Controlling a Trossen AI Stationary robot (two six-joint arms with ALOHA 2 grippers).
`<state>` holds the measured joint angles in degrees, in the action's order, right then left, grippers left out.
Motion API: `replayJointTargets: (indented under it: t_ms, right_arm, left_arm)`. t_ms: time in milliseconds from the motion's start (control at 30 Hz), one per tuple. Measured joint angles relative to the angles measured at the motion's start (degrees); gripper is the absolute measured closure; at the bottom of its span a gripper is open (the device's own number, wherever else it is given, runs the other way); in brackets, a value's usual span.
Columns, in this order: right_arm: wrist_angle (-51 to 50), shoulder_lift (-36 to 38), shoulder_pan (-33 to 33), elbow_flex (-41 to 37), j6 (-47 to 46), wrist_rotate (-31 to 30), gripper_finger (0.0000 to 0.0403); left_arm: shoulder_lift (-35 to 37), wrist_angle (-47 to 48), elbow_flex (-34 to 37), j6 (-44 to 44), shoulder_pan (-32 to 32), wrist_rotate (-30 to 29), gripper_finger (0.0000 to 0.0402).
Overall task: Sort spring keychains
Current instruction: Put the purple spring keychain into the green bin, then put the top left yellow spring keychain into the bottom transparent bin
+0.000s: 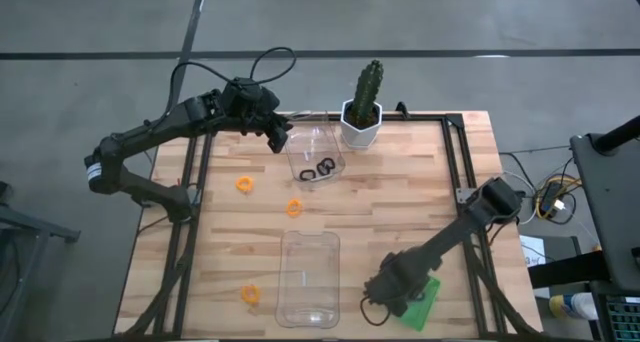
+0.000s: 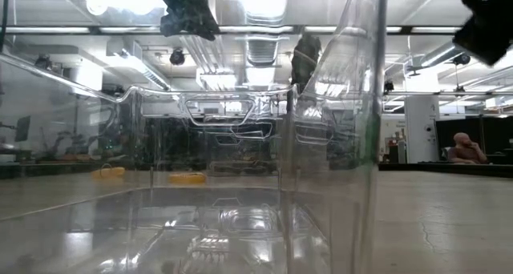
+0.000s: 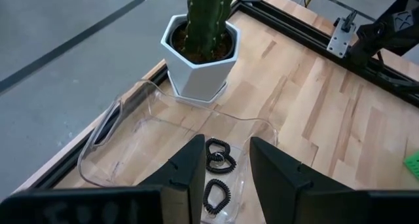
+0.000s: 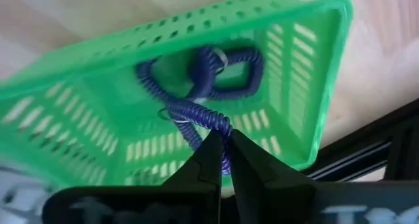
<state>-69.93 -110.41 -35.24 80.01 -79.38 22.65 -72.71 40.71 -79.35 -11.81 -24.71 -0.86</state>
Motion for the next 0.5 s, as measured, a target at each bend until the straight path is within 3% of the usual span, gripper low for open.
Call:
replayJointTargets:
  t_ms: [267, 500]
  right_arm:
    - [0.02, -3.11, 0.0, -1.03, 3.45, -0.34, 0.0352]
    - [0.01, 1.49, 0.0, -0.94, -0.39, -0.31, 0.0281]
  left_arm:
    - [0.0, 0.61, 0.0, 0.04, 0.0, 0.0, 0.0289]
    - [0.0, 0.6, 0.0, 0.11, 0.0, 0.0, 0.0289]
